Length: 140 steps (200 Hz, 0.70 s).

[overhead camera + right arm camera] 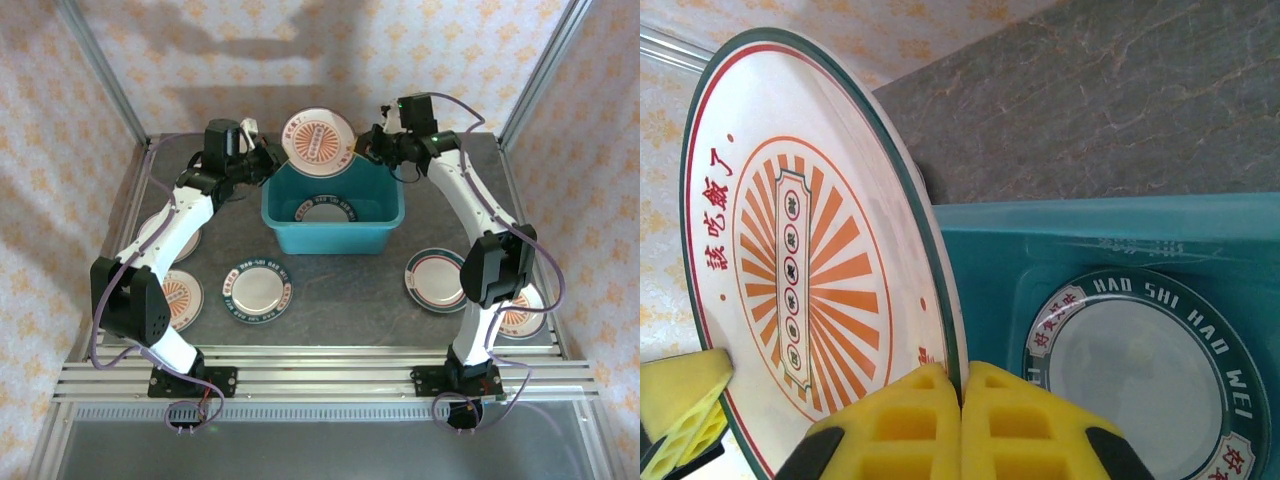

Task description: Place the plates into the plastic bin on the countertop

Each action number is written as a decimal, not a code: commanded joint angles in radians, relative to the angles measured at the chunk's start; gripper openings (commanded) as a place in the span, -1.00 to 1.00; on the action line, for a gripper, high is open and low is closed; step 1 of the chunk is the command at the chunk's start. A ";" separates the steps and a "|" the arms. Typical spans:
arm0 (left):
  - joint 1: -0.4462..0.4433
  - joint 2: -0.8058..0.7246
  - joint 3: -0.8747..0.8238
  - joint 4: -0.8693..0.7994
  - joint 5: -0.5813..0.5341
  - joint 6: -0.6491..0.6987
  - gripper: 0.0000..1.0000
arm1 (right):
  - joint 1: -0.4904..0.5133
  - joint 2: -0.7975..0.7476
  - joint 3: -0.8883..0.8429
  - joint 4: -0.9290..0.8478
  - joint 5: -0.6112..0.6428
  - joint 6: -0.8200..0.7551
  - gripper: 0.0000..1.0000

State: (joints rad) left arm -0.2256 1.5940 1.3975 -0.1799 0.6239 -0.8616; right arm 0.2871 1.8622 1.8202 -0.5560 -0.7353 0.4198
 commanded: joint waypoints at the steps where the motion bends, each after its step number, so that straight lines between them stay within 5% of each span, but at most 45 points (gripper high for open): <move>1: -0.012 -0.006 0.012 -0.010 0.018 0.054 -0.72 | 0.006 -0.052 -0.023 0.050 -0.019 0.002 -1.00; 95: -0.011 -0.023 0.079 -0.144 -0.054 0.174 -0.14 | -0.017 -0.113 -0.145 0.030 -0.001 -0.020 -1.00; 140: -0.007 -0.021 0.104 -0.185 -0.079 0.214 -0.07 | -0.018 -0.135 -0.208 -0.029 -0.014 -0.059 -1.00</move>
State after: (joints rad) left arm -0.2295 1.5936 1.4666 -0.3229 0.5758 -0.6987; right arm 0.2737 1.7844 1.6360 -0.5598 -0.7357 0.3992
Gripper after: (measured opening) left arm 0.462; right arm 0.045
